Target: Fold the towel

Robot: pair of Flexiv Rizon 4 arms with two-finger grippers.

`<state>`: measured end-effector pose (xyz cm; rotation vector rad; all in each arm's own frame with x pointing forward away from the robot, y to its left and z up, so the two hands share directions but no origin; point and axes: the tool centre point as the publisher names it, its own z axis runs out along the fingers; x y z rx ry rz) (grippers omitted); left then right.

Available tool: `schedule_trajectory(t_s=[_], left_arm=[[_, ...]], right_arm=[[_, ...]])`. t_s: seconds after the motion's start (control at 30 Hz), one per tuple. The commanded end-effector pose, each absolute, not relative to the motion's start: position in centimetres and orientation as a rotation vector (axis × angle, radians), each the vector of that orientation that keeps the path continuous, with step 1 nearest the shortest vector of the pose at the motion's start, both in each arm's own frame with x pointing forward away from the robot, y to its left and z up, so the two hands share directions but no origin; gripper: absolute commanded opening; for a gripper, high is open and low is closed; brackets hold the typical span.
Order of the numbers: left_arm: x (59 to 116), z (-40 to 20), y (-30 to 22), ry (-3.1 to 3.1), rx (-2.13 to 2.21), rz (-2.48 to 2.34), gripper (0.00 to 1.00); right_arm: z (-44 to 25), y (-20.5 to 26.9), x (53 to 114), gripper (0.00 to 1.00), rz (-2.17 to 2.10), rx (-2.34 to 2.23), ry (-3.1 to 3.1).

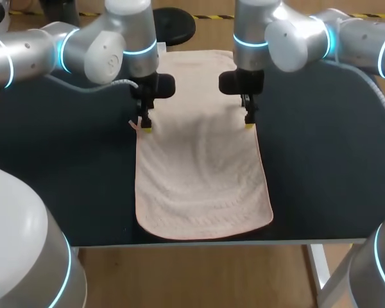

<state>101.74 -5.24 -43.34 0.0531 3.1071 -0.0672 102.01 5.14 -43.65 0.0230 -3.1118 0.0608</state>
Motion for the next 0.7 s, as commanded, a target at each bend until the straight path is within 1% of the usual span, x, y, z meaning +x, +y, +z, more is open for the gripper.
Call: schedule_trajectory(t_s=[0.03, 0.07, 0.1, 0.13, 0.17, 0.2, 0.23, 0.27, 0.3, 0.33, 0.7], left_arm=[[102.07, -43.72, -5.18, 3.107, 0.057, -0.067, 0.73], [102.1, -43.72, -5.15, 3.105, 0.058, -0.064, 0.51], [102.11, -43.73, -5.13, 3.105, 0.058, -0.062, 0.5], [102.13, -43.74, -5.11, 3.105, 0.056, -0.061, 0.4], [102.14, -43.78, -5.1, 3.106, 0.056, -0.06, 0.36], [102.14, -43.8, -5.09, 3.106, 0.057, -0.059, 0.36], [102.13, -43.8, -5.09, 3.106, 0.057, -0.059, 0.33], [102.13, -43.81, -5.1, 3.107, 0.056, -0.058, 0.16], [102.13, -43.81, -5.1, 3.107, 0.056, -0.058, 0.16], [102.11, -43.8, -5.14, 3.106, 0.057, -0.056, 0.0], [101.9, -43.54, -5.1, 3.099, 0.051, -0.05, 0.0]], right_arm=[[-43.8, 5.15, 102.32, 1.0, 0.064, 0.025, -3.11], [-43.8, 5.14, 102.33, 1.0, 0.064, 0.026, -3.111], [-43.8, 5.14, 102.34, 1.0, 0.064, 0.026, -3.112], [-43.8, 5.13, 102.35, 1.0, 0.064, 0.025, -3.112], [-43.79, 5.13, 102.35, 0.95, 0.064, 0.025, -3.113], [-43.79, 5.13, 102.35, 0.66, 0.064, 0.024, -3.113], [-43.8, 5.14, 102.35, 0.53, 0.064, 0.024, -3.113], [-43.82, 5.18, 102.3, 0.4, 0.063, 0.025, -3.113], [-43.82, 5.18, 102.3, 0.4, 0.063, 0.025, -3.113], [-43.87, 5.24, 102.2, 0.0, 0.06, 0.025, -3.112], [-43.67, 5.2, 101.58, 0.0, 0.046, 0.023, -3.121]])
